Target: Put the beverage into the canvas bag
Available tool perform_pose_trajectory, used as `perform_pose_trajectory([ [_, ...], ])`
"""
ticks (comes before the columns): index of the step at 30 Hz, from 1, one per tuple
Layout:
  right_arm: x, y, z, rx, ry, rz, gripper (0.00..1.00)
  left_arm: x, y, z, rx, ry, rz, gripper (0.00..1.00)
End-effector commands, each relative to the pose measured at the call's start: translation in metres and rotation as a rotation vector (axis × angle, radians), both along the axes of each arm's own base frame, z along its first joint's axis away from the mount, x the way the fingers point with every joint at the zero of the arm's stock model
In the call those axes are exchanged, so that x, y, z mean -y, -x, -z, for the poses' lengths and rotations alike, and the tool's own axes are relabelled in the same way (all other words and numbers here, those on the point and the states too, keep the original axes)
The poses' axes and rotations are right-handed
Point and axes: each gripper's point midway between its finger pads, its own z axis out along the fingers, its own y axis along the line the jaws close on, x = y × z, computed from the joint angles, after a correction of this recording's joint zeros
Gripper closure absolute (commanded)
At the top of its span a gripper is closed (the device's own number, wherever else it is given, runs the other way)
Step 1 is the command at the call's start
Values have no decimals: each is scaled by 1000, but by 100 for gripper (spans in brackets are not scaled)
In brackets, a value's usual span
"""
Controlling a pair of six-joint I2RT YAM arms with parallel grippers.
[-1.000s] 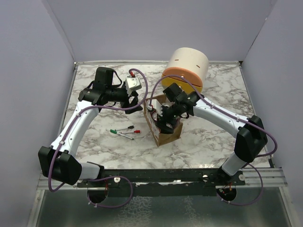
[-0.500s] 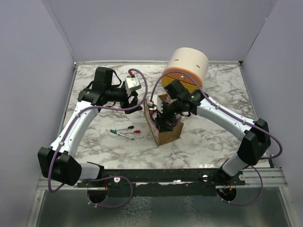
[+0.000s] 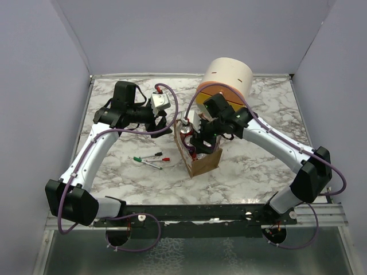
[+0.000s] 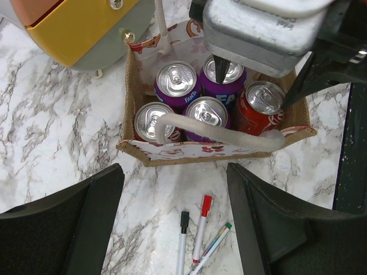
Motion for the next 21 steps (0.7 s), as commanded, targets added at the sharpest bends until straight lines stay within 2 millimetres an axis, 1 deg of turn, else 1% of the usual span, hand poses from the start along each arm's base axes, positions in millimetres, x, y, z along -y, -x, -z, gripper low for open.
perform_pose_trajectory([
  [1,8,-13,5,71,20,30,30,1,8,-12,28,34,31,26],
  [8,13,-7,37,35,62,19,30,2,8,-13,30,37,33,26],
  [11,16,-9,49,37,79,31,30,1,8,-13,31,37,32,26],
  [19,14,-6,65,52,83,33,30,1,7,-14,30,36,31,26],
  [21,14,-6,63,58,84,34,30,1,6,-14,29,36,30,26],
])
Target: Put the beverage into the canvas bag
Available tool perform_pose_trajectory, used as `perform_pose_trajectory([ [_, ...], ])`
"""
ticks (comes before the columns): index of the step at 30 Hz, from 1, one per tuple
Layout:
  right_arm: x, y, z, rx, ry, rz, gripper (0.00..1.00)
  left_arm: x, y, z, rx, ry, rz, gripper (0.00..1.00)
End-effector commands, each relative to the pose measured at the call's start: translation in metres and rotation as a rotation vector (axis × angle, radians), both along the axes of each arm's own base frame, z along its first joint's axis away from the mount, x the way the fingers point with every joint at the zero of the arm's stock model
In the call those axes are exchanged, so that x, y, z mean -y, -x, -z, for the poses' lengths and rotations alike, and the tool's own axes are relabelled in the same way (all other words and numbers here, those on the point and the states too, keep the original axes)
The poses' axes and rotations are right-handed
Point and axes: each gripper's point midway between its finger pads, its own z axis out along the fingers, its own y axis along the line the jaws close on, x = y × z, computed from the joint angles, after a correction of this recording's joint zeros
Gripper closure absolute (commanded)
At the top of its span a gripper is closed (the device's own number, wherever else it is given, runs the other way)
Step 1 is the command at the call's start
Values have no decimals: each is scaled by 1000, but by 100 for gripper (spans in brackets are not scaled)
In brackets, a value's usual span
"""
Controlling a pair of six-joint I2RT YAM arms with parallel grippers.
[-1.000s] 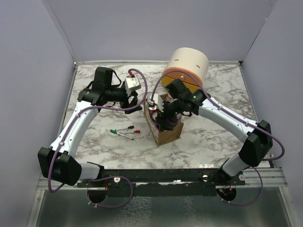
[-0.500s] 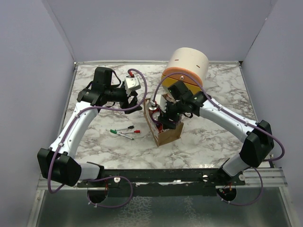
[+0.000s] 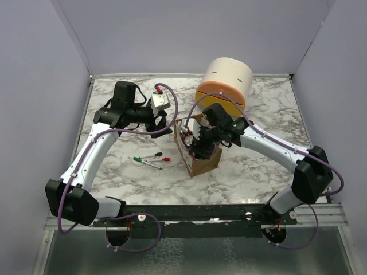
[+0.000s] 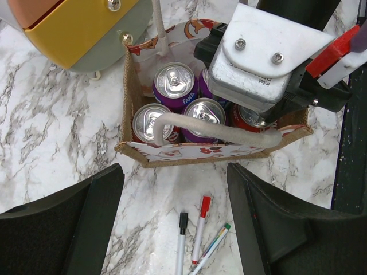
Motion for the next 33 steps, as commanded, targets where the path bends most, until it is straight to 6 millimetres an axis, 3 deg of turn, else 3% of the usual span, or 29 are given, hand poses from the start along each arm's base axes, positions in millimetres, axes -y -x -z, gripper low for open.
perform_pose_trajectory([
  [1,10,-2,16,26,64,18,30,0,5,-13,30,30,25,26],
  [5,6,-5,-7,60,23,24,29,0,5,-11,26,27,23,26],
  [11,2,-14,-58,147,-71,61,26,-1,2,-13,33,28,15,26],
  [23,30,-39,-129,257,-163,196,25,-15,-18,-36,59,63,-112,24],
  [28,59,-54,-168,285,-237,300,25,-36,-41,-44,85,57,-275,24],
  [33,125,-89,-194,350,-284,572,24,-80,-76,-55,128,54,-567,22],
])
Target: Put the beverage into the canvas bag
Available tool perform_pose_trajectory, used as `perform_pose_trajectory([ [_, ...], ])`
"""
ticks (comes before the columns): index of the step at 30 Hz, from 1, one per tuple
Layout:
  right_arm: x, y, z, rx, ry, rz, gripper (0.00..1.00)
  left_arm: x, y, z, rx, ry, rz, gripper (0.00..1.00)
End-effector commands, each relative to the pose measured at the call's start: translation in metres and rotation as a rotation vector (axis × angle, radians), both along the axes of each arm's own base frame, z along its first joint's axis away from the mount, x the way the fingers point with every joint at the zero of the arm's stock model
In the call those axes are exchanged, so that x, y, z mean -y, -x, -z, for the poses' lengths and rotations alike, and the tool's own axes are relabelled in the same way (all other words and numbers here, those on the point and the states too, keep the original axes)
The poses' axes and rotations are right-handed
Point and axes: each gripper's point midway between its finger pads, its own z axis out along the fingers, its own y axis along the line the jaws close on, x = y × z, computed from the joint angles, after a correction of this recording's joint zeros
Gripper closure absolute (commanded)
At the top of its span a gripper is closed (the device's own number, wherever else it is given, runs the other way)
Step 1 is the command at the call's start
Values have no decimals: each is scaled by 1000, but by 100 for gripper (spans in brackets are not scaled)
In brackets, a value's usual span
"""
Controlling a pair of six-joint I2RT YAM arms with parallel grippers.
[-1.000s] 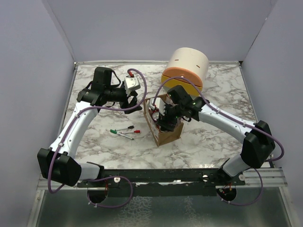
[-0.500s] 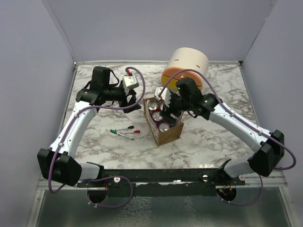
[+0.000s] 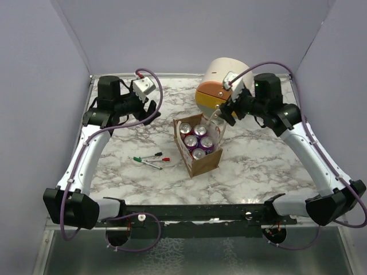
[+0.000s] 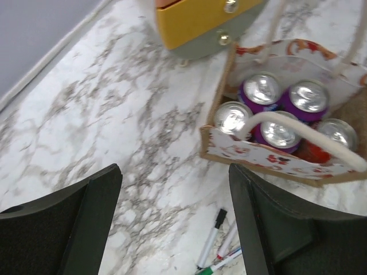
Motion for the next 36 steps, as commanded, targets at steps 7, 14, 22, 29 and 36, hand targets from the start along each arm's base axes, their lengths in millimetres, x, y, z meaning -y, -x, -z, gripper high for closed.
perform_pose_trajectory([
  [7,148,-48,-24,93,-104,599,16,-99,-60,-36,134,-10,-604,11],
  [14,179,-57,-27,107,-122,708,0,-134,-68,-39,145,-16,-786,1],
  [22,204,-57,-44,191,-167,823,0,-140,-64,-51,195,28,-816,1],
  [29,218,-44,-54,262,-186,883,0,-125,-58,-70,233,67,-725,1],
  [36,217,-21,-48,274,-189,868,0,-125,-45,-85,261,165,-730,1],
])
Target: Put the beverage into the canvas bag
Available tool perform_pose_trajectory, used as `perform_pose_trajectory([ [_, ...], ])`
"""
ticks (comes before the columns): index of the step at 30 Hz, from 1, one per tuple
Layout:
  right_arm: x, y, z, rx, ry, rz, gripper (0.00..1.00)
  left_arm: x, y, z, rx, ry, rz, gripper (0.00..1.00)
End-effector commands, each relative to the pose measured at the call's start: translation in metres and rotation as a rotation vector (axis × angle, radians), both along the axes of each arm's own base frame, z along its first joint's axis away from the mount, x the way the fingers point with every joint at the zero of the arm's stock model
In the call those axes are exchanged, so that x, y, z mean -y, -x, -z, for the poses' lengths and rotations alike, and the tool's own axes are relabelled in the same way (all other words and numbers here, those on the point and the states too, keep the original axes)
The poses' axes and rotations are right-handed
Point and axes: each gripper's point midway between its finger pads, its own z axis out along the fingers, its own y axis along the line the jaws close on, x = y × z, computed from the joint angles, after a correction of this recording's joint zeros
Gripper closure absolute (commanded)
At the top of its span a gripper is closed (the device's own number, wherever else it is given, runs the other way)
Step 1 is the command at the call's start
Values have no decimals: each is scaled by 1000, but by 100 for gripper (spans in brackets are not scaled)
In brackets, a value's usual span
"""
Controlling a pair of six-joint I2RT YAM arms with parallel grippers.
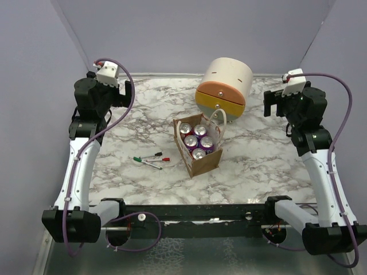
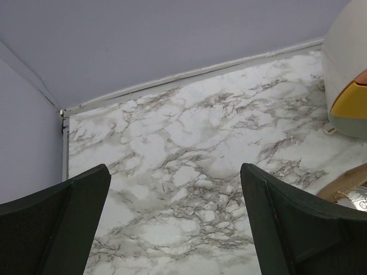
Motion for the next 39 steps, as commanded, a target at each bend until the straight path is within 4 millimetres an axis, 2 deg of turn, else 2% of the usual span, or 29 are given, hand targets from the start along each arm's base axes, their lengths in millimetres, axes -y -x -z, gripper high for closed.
perform_pose_trajectory([
  [1,5,14,-11,63,-11,22,0,1,14,-31,98,88,5,1],
  [8,2,44,-24,142,-17,-4,0,9,42,-44,127,92,85,1],
  [12,2,56,-22,156,-11,-9,0,17,56,-44,137,76,155,1],
  [17,3,64,-17,151,16,-15,0,16,63,-38,132,56,163,1],
  [22,1,70,-14,138,27,-37,0,9,66,-34,125,46,118,1],
  [27,-8,74,-21,131,23,-89,0,-2,69,-35,126,44,51,1],
  [39,-19,66,-10,75,2,-154,0,-4,73,-26,113,54,37,1],
])
